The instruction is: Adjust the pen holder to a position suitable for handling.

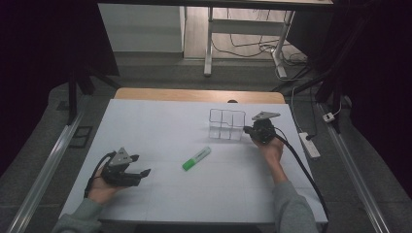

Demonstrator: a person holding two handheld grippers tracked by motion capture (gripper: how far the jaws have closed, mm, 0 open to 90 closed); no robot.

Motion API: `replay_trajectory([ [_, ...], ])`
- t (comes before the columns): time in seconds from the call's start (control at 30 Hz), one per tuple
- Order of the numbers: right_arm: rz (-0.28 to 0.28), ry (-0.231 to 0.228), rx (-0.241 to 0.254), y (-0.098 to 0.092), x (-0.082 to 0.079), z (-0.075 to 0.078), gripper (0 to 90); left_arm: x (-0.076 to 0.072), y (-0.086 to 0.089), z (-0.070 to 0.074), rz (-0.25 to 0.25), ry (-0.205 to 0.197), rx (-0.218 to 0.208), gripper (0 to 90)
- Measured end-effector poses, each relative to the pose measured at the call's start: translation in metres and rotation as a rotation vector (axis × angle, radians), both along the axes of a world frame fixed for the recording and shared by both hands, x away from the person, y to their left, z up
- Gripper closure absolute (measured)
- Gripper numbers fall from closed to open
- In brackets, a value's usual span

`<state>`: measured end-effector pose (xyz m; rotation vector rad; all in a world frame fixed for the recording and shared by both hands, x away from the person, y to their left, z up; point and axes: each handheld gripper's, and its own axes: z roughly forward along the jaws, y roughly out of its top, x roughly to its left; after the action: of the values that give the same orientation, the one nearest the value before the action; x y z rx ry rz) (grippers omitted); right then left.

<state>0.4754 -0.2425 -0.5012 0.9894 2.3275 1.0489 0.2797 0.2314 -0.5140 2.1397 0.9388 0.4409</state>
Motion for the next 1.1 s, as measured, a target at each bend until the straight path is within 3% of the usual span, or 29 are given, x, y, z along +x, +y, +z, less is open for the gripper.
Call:
replay_trajectory([
  [1.1, 0.067, 0.002, 0.02, 0.066, 0.015, -0.006, 89.2, 0.0, -0.001, -0.001, -0.001, 0.0, 0.015, 28.3],
])
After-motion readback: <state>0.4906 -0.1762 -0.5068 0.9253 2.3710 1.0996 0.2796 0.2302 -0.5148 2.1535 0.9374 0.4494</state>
